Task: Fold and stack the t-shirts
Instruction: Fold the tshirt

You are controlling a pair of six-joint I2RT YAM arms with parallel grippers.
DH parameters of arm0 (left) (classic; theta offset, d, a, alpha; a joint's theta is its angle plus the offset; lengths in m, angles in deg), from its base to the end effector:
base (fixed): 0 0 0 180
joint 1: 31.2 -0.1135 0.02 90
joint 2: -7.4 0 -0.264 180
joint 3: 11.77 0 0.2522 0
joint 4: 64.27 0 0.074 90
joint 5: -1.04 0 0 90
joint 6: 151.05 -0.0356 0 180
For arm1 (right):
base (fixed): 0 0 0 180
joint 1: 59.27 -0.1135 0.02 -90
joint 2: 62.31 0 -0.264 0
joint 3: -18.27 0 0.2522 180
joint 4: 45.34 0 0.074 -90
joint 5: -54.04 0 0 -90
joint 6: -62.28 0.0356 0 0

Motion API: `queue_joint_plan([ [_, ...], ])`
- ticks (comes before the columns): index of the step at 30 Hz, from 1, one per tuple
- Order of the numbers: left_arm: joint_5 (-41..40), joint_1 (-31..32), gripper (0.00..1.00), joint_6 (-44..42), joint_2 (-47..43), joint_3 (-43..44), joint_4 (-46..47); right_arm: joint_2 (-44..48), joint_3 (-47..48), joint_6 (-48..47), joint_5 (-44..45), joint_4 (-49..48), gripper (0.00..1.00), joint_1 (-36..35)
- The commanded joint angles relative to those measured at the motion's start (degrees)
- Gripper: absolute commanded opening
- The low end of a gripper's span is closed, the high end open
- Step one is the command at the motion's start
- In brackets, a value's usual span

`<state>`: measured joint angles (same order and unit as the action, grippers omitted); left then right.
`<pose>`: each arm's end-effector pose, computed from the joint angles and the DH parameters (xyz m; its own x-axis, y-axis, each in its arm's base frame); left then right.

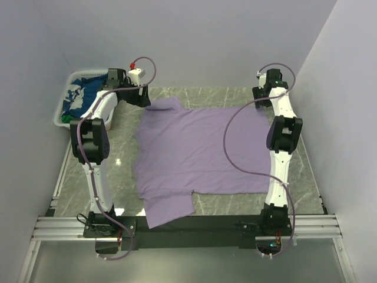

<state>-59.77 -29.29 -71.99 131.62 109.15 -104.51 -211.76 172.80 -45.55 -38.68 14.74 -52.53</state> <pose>0.4956 -0.0339 0.2449 -0.6034 0.1859 -0.7755 0.5061 0.8407 -0.1923 0.5577 -0.0642 0.1803 -0.8020 -0.2132 -0.5579 -0.1632 0.9768 -0.1386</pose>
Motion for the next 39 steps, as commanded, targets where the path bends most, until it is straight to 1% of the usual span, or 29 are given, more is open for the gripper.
queue_joint_plan([
  [1, -0.71, -0.33, 0.79, -2.06, -1.79, 1.39, -0.5, -0.85, 1.0, -2.83, 1.93, 2.79, 0.61, -0.77],
  [4, -1.24, -0.59, 0.8, -2.68, -2.49, 0.87, -0.5, -1.81, 0.13, -4.4, 2.19, 6.39, 0.58, -0.77],
  [6, -0.89, -0.68, 0.8, -2.77, -2.58, 0.69, -1.03, -1.46, -0.93, -4.76, 2.11, 6.94, 0.66, -0.59],
  [7, -0.8, -0.68, 0.79, -2.77, -2.41, 0.69, -1.29, -0.59, -1.98, -4.24, 2.02, 6.67, 0.72, -0.59],
  [9, -0.28, -0.68, 0.8, -2.77, -2.49, 0.78, -2.52, 0.29, -3.04, -4.76, 1.76, 6.5, 0.82, -0.59],
  [10, -0.1, -0.68, 0.8, -2.68, -2.76, 0.52, -2.7, 0.82, -3.22, -5.11, 1.58, 7.19, 0.92, -0.59],
  [12, 0.34, -0.77, 0.8, -2.77, -3.54, -0.36, -2.88, 0.74, -1.56, -5.81, 1.05, 8.6, 1.0, -0.59],
  [16, 0.43, -0.77, 0.8, -2.86, -4.78, -1.33, -3.58, 1.7, 0.21, -8.18, 0.79, 12.98, 1.0, -0.77],
  [18, 0.43, -0.77, 0.8, -3.3, -5.13, -1.68, -4.28, 2.58, -2.49, -9.77, 0.08, 15.1, 1.0, -1.12],
  [19, 0.6, -0.77, 0.8, -3.47, -5.57, -1.86, -4.46, 4.58, -4.0, -9.51, 0.35, 13.54, 1.0, -1.2],
  [21, 0.87, -0.77, 0.8, -3.83, -5.83, -2.04, -4.81, 6.44, -6.63, -9.86, 0.09, 12.56, 0.97, -0.94],
  [24, 1.48, -0.77, 0.8, -4.35, -5.92, -1.77, -5.95, 7.94, -6.91, -10.3, -3.34, 15.37, 0.77, -0.68],
  [25, 1.57, -0.77, 0.8, -4.53, -5.92, -1.69, -5.95, 8.64, -7.78, -9.78, -3.78, 14.33, 0.71, -0.59],
  [28, 1.84, -0.77, 0.8, -4.27, -5.4, -1.34, -5.69, 7.78, -7.53, -7.23, -4.05, 11.34, 0.63, -0.24],
  [29, 2.27, -0.77, 0.79, -4.09, -5.05, -0.9, -6.04, 6.9, -6.4, -6.62, -4.22, 11.59, 0.61, -0.24],
  [31, 2.62, -0.77, 0.79, -4.0, -4.35, 0.07, -6.74, 3.92, -1.92, -4.77, -5.62, 13.69, 0.55, -0.24],
  [32, 2.71, -0.77, 0.79, -4.18, -4.34, 0.07, -7.0, 3.29, -0.95, -4.15, -5.98, 14.05, 0.55, -0.24],
  [33, 2.8, -0.77, 0.79, -4.35, -4.6, -0.36, -6.92, 3.02, -0.94, -3.54, -6.42, 14.06, 0.53, -0.24],
  [34, 2.63, -0.77, 0.79, -4.53, -4.78, -0.71, -6.74, 3.2, -1.63, -3.53, -7.12, 13.45, 0.47, -0.24],
  [35, 2.37, -0.77, 0.79, -4.88, -4.95, -0.98, -6.39, 3.37, -2.42, -3.36, -7.3, 13.0, 0.44, -0.24],
  [36, 2.1, -0.77, 0.79, -4.97, -5.22, -1.33, -6.3, 3.46, -3.56, -3.27, -7.65, 12.65, 0.35, -0.24],
  [37, 1.93, -0.77, 0.79, -5.14, -5.31, -1.42, -6.3, 3.46, -3.75, -3.44, -7.82, 12.82, 0.3, -0.15],
  [39, 2.01, -0.77, 0.79, -5.23, -5.22, -1.25, -6.65, 3.55, -3.84, -3.45, -8.0, 13.0, 0.14, -0.06],
])
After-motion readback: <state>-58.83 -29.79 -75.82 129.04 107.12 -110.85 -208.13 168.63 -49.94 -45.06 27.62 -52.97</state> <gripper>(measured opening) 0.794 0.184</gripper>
